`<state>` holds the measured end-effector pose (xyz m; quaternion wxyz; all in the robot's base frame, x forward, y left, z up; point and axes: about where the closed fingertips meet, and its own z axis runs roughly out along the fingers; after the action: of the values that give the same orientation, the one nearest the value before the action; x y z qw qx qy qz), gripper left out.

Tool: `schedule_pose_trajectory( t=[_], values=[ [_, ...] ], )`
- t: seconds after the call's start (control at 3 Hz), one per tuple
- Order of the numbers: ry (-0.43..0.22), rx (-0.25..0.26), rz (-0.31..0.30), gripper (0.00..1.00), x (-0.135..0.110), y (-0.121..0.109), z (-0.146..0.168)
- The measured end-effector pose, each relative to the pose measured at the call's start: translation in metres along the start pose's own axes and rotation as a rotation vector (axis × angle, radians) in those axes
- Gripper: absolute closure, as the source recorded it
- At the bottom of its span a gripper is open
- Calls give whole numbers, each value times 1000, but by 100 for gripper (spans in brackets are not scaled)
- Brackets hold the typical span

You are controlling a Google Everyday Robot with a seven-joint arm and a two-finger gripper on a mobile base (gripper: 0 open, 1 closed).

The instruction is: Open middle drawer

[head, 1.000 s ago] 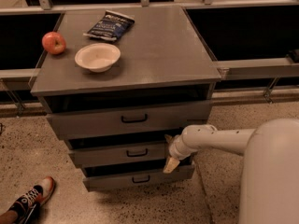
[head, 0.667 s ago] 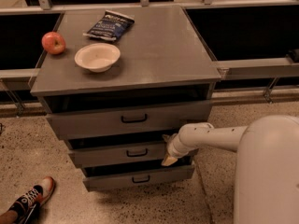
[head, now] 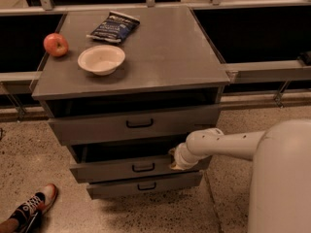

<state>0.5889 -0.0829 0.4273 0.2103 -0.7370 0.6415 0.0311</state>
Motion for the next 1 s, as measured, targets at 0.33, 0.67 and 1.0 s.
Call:
schedule_pose_trajectory(
  t=[0.33,0.67,1.0],
  values=[
    [0,0,0,73,-2,-3,-6],
    [0,0,0,57,-5,-5,-14],
    [0,0,0,26,-5,-5,-14]
  ],
)
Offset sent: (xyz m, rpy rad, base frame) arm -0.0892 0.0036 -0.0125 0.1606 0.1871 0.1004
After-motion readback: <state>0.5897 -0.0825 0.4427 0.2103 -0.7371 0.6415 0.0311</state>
